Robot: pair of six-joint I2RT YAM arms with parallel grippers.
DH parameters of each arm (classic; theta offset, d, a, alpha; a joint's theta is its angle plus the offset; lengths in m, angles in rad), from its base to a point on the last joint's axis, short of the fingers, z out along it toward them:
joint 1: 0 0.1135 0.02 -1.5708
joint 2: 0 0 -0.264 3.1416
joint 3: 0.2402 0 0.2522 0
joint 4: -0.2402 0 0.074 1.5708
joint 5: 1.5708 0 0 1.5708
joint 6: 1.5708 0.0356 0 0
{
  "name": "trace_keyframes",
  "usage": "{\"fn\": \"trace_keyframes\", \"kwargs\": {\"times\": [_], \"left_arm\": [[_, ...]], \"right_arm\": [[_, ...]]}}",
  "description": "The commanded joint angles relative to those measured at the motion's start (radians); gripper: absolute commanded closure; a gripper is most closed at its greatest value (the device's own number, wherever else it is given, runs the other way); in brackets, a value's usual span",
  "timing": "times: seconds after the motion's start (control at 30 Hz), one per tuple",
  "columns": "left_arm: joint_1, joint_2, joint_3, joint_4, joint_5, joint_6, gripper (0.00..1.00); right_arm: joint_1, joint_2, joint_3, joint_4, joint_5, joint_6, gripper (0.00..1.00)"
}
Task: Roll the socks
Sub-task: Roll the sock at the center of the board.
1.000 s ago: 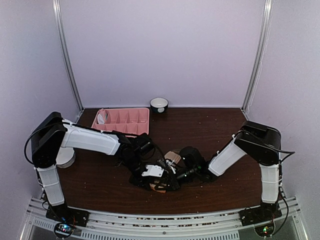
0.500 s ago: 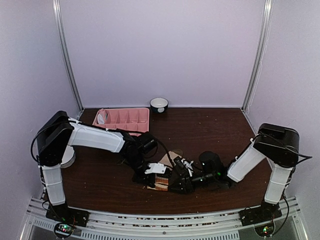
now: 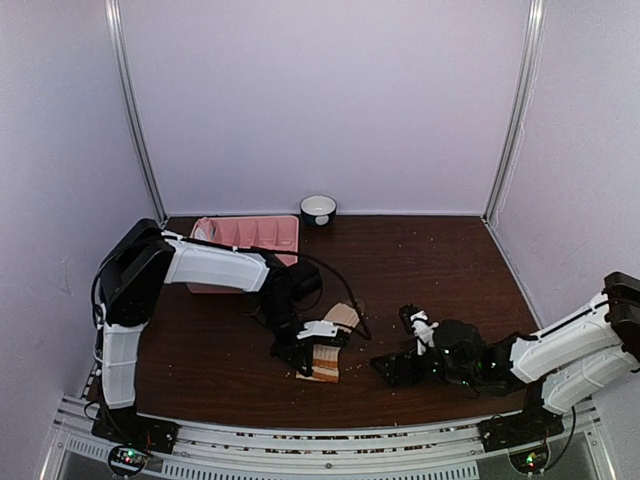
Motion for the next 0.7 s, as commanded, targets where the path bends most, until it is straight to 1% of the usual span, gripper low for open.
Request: {"fn": "trace_keyframes", "kwargs": {"times": [0.0, 0.03, 0.1, 0.13, 0.17, 0.27, 0.37, 0.47, 0.53, 0.63, 0.67], "left_arm": [[0.018, 0.096, 0.045, -0.157, 0.049, -0.036, 1.00], [0.023, 0.113, 0.063, -0.181, 0.063, -0.037, 1.00], [0.033, 0.151, 0.105, -0.245, 0.104, -0.031, 1.00], [0.040, 0.166, 0.121, -0.267, 0.127, -0.033, 1.00], [0.048, 0.179, 0.132, -0.287, 0.149, -0.035, 1.00], [0.059, 0.226, 0.172, -0.347, 0.182, -0.022, 1.00], [0.067, 0.260, 0.192, -0.382, 0.190, -0.022, 1.00], [0.071, 0.271, 0.189, -0.375, 0.176, -0.031, 1.00], [0.073, 0.274, 0.183, -0.365, 0.156, -0.039, 1.00], [0.075, 0.279, 0.183, -0.350, 0.125, -0.050, 1.00], [0.075, 0.279, 0.184, -0.339, 0.111, -0.060, 1.00]], "right_arm": [[-0.001, -0.117, -0.019, -0.264, 0.463, 0.252, 0.00], [-0.013, -0.132, -0.046, -0.219, 0.434, 0.275, 0.00], [-0.019, -0.139, -0.134, 0.013, 0.302, 0.142, 0.00], [0.000, -0.133, -0.136, 0.080, 0.263, 0.077, 0.00], [0.041, -0.122, -0.121, 0.079, 0.259, -0.007, 0.00], [0.186, -0.051, -0.030, -0.013, 0.288, -0.273, 0.01], [0.294, 0.043, 0.028, -0.015, 0.283, -0.507, 0.14], [0.332, 0.112, 0.096, -0.007, 0.220, -0.622, 0.30], [0.339, 0.166, 0.150, -0.002, 0.167, -0.689, 0.38], [0.340, 0.247, 0.252, -0.016, 0.122, -0.772, 0.47], [0.339, 0.274, 0.282, -0.021, 0.106, -0.796, 0.48]]}}
